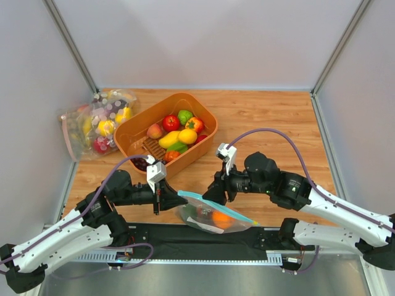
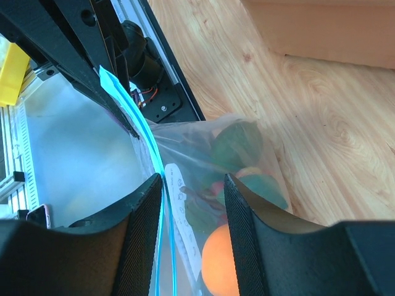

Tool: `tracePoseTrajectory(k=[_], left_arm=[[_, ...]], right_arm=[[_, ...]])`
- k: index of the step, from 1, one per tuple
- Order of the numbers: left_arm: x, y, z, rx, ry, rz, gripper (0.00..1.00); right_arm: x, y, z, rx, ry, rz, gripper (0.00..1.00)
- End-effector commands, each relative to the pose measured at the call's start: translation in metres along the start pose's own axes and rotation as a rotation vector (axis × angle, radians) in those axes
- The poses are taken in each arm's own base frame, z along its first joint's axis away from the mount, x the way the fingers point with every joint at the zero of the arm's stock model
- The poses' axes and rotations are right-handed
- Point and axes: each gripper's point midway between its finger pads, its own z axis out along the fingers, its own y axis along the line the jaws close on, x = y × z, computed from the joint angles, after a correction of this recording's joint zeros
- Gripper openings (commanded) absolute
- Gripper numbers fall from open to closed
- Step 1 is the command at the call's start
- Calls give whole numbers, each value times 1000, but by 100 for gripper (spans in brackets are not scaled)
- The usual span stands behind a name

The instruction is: Open the zip-top bag and remove the fake food

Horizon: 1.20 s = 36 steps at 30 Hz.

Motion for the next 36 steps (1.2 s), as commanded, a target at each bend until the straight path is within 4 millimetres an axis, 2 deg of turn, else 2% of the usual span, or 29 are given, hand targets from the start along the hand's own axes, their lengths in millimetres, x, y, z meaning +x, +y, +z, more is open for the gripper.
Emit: tracePoseTrajectory(k=[1,7,17,29,36], left_arm=[[-18,-8,0,39,-58,57,0],[-18,-8,0,40,-56,57,0],[-17,-7,1,38,-51,52,0],[-18,-9,1,45,-54,57,0],[-18,-7,1,38,-52,54,0]], right_arm=[[-4,8,-1,-38,-25,2,46],[3,9,-3,-50,-10,7,44],[-14,3,-18,14,-106,7,46],[6,-5,-13,31,-35,17,45],[14,0,-6,-8,4,27,43]])
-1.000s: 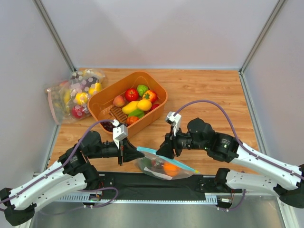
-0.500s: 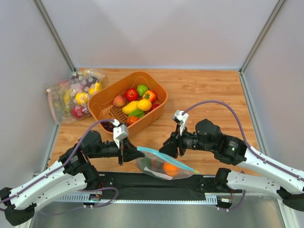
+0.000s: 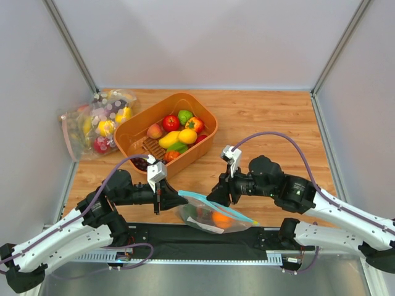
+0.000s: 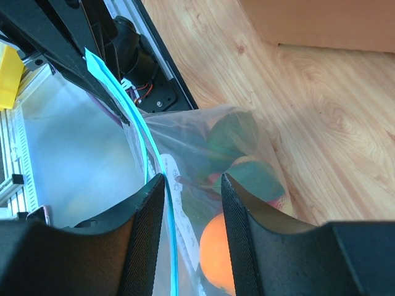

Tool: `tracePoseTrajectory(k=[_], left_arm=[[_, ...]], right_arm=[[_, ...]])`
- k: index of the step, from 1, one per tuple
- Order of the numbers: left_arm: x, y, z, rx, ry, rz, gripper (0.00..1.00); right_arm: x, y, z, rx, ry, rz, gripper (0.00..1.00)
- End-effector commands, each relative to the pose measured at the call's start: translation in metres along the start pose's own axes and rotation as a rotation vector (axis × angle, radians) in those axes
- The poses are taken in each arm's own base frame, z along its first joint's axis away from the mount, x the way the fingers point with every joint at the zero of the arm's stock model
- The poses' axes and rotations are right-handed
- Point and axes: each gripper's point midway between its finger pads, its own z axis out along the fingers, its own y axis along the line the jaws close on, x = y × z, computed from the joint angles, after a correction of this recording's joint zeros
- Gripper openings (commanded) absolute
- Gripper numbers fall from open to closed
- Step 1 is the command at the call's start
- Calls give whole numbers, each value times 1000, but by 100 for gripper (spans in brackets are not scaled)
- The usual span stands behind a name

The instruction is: Open the zip-top bag and remove the fake food

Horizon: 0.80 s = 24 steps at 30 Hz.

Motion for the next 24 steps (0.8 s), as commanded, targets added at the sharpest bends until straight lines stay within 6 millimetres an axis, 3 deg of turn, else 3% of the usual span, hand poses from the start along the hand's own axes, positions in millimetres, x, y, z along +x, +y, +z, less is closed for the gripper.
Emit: tracePoseTrajectory(k=[1,10,14,18,21,24], left_arm=[[-17,-7,0,35,-51,51,0],[-14,13,5,-63,-28,47,0],[-13,19,5,-98,-19,42,0],[-17,23,2,-127,-32,51,0],[-23,23,-3,-149,-50,61,1],[-24,29,-8,-198,-51,49,14]], right_arm=[[5,6,5,-38,21,6,43],[14,36,22,-161,55,-5,41],[16,45,26,-200,50,0,26],[15,35,28,-143,48,0,2],[9,25,26,-78,20,-3,0],[0,14,19,-2,-20,-4,0]])
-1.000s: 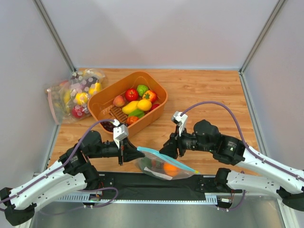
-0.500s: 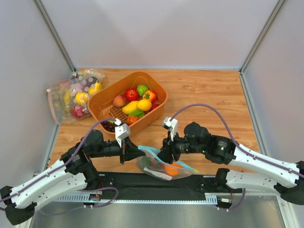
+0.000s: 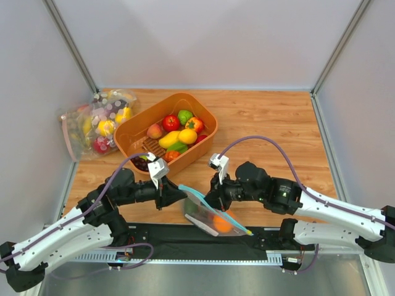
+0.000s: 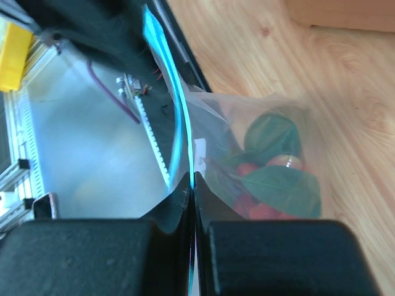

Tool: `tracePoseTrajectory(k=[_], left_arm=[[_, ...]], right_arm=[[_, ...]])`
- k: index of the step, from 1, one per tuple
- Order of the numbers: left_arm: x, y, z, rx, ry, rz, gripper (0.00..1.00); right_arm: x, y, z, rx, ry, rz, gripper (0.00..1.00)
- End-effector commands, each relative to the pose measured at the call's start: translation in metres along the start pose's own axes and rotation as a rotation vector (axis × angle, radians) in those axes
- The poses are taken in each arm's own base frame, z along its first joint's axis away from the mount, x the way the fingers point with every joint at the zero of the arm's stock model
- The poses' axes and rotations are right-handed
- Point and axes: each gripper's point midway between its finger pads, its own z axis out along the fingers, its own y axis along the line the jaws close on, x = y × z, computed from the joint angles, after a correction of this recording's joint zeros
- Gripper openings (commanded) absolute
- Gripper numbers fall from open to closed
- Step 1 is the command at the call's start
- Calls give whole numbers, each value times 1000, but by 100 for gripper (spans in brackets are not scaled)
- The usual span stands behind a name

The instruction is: Open the zip-top bag and remove the fake food

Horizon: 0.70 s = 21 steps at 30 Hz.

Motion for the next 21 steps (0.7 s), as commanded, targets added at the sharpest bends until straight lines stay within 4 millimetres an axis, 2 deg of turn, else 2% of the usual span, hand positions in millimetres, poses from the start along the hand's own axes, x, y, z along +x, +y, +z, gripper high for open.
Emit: tracePoseTrajectory(k=[1,2,4,5,6,10,14,16,20,21], left_arm=[[-24,4,-11,-70,-54,20,36],[-26,8,-13,-101,-59,10,44],[-29,10,-19,-133,-54,-4,58],[-33,13,-22,-162,-68,-12,61],[-41,13,-25,-174,-86,-13,71],[-53,17,-31,-236,-86,-52,73],[-57,8,-12,-183,-60,-159,72],[-63,4,-2,-154,-74,-193,71],[-51,3,24,-158,-12,-269,71],[-51,-4,28,-141,0,-267,71]], right_arm=[[-27,-6,-14,88,-104,-13,0],[-37,-13,-19,142,-142,-11,0],[-40,-27,-29,239,-153,-3,0],[-42,-41,-37,325,-161,1,0],[-50,-42,-44,353,-184,1,0],[-69,-54,-67,470,-257,9,0],[-81,-63,-85,565,-305,21,0],[-82,-65,-87,580,-312,27,0],[-80,-67,-82,579,-311,41,0],[-79,-69,-81,591,-311,54,0]])
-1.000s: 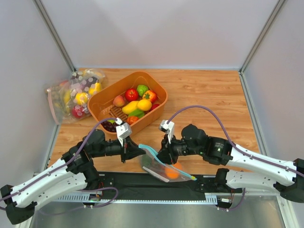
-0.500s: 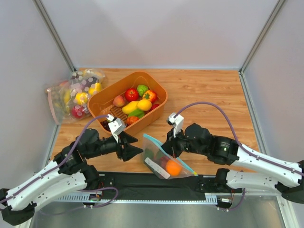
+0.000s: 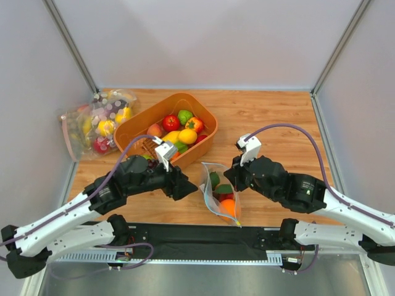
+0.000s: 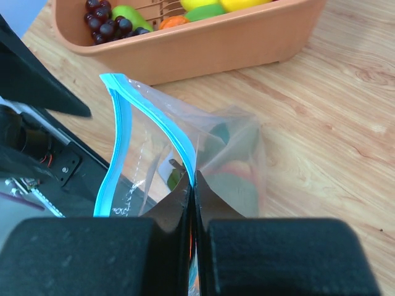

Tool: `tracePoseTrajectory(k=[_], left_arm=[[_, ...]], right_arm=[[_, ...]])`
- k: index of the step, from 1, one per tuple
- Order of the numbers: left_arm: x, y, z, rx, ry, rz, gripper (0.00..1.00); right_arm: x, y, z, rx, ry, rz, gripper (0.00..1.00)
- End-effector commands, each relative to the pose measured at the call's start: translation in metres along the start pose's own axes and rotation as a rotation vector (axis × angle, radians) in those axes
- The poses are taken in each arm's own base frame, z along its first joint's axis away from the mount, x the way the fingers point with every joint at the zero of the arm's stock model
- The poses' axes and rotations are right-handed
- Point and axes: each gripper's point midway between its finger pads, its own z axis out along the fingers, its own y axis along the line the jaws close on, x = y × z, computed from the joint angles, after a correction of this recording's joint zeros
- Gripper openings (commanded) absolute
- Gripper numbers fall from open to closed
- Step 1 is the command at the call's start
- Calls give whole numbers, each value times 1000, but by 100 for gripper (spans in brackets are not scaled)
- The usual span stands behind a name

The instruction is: Open the zip-top bag and remove the fake food

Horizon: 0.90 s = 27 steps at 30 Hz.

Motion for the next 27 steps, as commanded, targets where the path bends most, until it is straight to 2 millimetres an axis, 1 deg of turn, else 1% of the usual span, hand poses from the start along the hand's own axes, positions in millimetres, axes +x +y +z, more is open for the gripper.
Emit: tracePoseTrajectory(k=[1,2,3,6,10,12,14,15,16,18,19,20,21,23,24,26,27], left_arm=[[-4,-22,16,41,23,-69,71],[-3,-24,19,40,29,-67,72],[-2,-34,20,61,34,-57,72],[-1,-41,29,64,42,-56,76],[10,-36,43,30,87,-67,77],[15,-36,47,23,101,-72,77],[19,-34,51,11,117,-77,75],[19,-35,53,11,121,-80,72],[26,-30,57,-8,147,-81,71],[27,-29,59,-26,161,-82,69],[33,-25,63,-46,190,-77,67],[35,-24,64,-49,199,-75,63],[36,-25,65,-47,203,-72,49],[37,-26,66,-42,207,-66,33],[32,-27,65,-45,199,-62,20],[29,-19,58,-95,193,-44,10],[23,-22,53,-92,186,-39,4]], right_arm=[[-18,-3,-2,45,-66,54,0],[-17,-5,-1,55,-64,55,0],[-16,-5,1,58,-58,50,0],[-15,-3,3,55,-54,51,0],[-14,0,4,41,-52,60,0],[-14,0,4,40,-56,64,0],[-14,-4,3,54,-59,65,0],[-15,-5,2,60,-64,69,0],[-15,-7,1,64,-68,70,0],[-18,-9,-2,70,-81,75,0],[-19,-9,-3,72,-85,75,0],[-21,-11,-4,77,-92,76,0],[-22,-12,-5,80,-96,79,0],[-22,-15,-6,97,-100,81,0],[-22,-20,-8,121,-101,75,0],[-21,-30,-11,169,-104,67,0],[-23,-33,-12,184,-109,65,0]])
